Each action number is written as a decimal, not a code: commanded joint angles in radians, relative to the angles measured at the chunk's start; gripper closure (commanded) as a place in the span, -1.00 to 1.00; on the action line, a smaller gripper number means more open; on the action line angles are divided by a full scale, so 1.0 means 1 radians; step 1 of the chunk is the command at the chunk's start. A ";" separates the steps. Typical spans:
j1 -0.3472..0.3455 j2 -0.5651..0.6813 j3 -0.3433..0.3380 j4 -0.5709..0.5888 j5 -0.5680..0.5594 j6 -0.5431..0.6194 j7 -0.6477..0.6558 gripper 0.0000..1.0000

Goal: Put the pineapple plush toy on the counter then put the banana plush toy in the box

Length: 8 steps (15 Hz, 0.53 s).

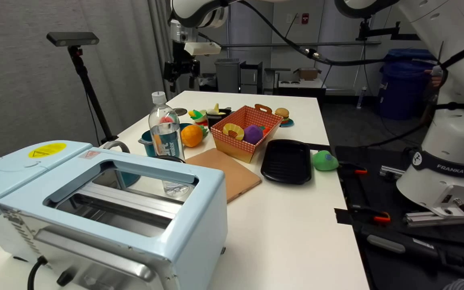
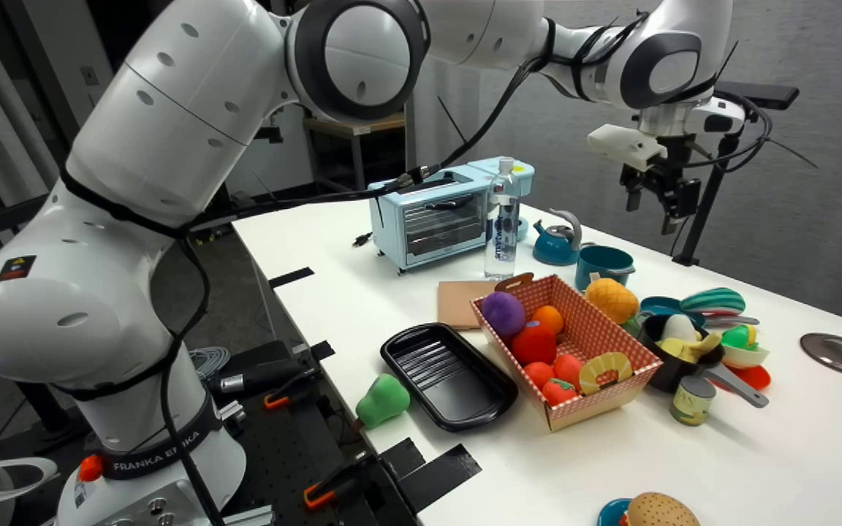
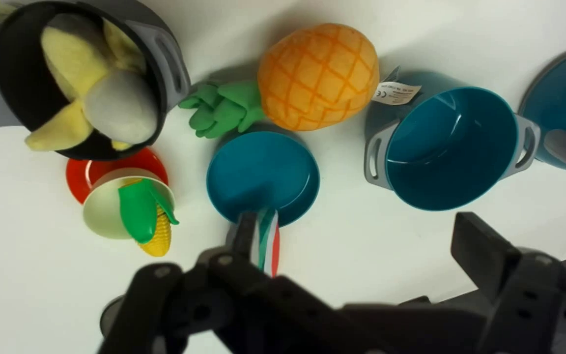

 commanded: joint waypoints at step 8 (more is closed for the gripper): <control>-0.075 -0.196 -0.005 -0.332 0.075 0.167 0.002 -1.00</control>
